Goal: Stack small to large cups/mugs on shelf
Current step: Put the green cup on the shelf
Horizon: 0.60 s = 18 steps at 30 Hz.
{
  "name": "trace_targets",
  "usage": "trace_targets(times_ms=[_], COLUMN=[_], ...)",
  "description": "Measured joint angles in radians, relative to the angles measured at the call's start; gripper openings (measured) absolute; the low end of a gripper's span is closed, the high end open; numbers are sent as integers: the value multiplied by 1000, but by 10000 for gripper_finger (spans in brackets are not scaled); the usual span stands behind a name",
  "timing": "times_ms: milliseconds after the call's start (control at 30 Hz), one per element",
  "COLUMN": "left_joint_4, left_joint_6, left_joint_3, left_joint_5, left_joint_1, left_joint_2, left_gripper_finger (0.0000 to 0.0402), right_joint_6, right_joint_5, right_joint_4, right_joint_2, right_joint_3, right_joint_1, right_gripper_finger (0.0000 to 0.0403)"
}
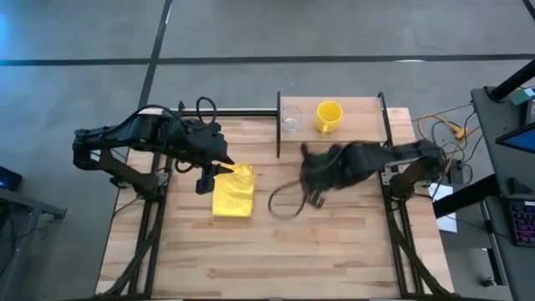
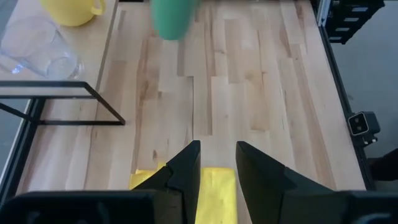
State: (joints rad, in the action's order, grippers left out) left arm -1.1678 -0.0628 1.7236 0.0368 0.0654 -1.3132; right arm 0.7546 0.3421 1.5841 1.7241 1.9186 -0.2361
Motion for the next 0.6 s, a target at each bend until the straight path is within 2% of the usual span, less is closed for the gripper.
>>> trace_targets(times_ms=[200, 367, 600], left_joint_4=[0, 0, 0], left_joint_6=[-8, -9, -9], left_joint_3=[-3, -3, -5], left_joint_5=[0, 0, -1], left_joint_1=[0, 0, 0], left_joint_2=[5, 7, 7], left_gripper_finger=[89, 89, 89], right_joint_6=[-39, -17, -33], right_joint_5=[66, 35, 0], right_joint_4=[-18, -9, -13], right_joint_2=[-174, -330, -495], right_joint_3=[-99, -221, -362], right_joint_1=[174, 365, 541], right_gripper_finger=[9, 9, 9])
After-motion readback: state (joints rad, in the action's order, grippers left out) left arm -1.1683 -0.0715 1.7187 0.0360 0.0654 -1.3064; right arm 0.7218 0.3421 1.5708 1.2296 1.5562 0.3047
